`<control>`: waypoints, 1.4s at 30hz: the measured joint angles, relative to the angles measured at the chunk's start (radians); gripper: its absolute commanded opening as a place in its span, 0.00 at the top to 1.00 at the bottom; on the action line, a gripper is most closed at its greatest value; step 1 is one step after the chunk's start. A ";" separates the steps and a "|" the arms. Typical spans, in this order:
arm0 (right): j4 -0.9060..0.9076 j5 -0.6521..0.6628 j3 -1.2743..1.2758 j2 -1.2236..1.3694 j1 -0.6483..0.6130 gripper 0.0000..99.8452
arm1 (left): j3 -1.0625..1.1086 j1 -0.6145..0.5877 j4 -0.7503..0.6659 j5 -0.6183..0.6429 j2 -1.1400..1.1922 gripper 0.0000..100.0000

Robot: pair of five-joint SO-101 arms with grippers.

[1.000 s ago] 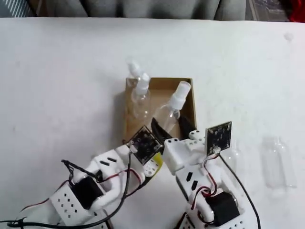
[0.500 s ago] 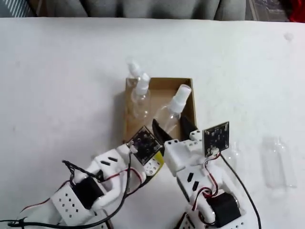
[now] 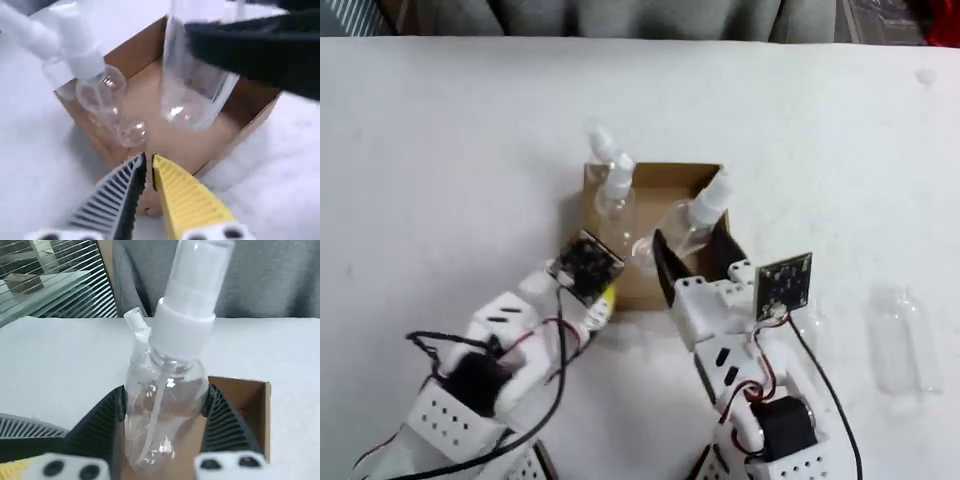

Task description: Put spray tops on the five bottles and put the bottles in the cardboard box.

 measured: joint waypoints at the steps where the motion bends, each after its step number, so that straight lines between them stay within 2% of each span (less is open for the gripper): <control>1: -0.020 0.008 0.008 0.000 0.011 0.98 | -0.025 -0.023 0.046 -0.021 0.000 0.97; 5: -0.061 0.023 0.018 0.000 0.051 0.98 | -0.064 -0.155 0.181 -0.097 0.000 0.97; 8: -0.063 0.023 0.018 0.000 0.061 0.98 | -0.058 -0.273 0.184 -0.158 0.000 0.97; 11: -0.083 0.023 0.020 0.000 0.061 0.98 | 0.017 -0.400 0.132 -0.230 0.000 0.97; 15: -0.140 0.063 0.020 0.000 0.061 0.98 | 0.189 -0.511 -0.055 -0.256 0.000 0.97; 19: -0.187 0.086 0.020 0.020 0.060 0.98 | 0.325 -0.534 -0.267 -0.262 0.000 0.97; 22: -0.261 0.087 0.020 0.098 0.060 0.98 | 0.351 -0.534 -0.347 -0.262 0.000 0.97; 27: -0.365 0.087 0.008 0.278 0.060 0.98 | 0.362 -0.534 -0.365 -0.262 0.002 0.97; 36: -0.373 0.089 -0.206 0.675 0.063 0.98 | 0.422 -0.520 -0.442 -0.262 0.002 0.97; 42: -0.373 0.089 -0.278 0.822 0.091 0.98 | 0.423 -0.509 -0.462 -0.262 0.000 0.97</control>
